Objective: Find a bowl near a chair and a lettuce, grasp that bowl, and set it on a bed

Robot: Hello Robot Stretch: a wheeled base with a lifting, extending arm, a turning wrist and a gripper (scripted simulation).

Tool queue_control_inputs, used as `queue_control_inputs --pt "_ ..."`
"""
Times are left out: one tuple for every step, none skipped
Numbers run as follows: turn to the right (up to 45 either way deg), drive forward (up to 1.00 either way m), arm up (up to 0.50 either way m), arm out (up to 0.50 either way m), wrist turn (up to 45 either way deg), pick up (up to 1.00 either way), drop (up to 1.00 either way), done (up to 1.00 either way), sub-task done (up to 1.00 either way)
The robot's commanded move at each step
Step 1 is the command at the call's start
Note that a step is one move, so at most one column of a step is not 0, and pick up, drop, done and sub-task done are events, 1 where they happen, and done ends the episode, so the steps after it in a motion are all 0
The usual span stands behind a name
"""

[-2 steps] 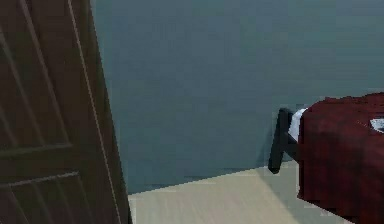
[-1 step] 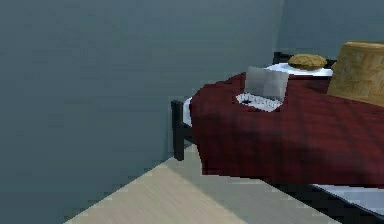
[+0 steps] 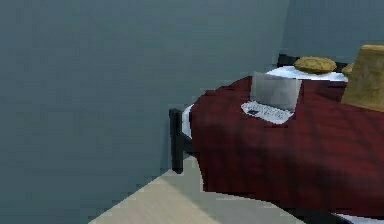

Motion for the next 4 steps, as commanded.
queue_control_inputs --pt "45.0 0.00 0.00 0.00 0.0 0.00 0.00 0.00 0.00" --pt "45.0 0.00 0.00 0.00 0.0 0.00 0.00 0.00 0.00" --pt "6.0 0.00 0.00 0.00 0.0 0.00 0.00 0.00 0.00" --pt "0.0 0.75 0.00 0.00 0.0 0.00 0.00 0.00 0.00"
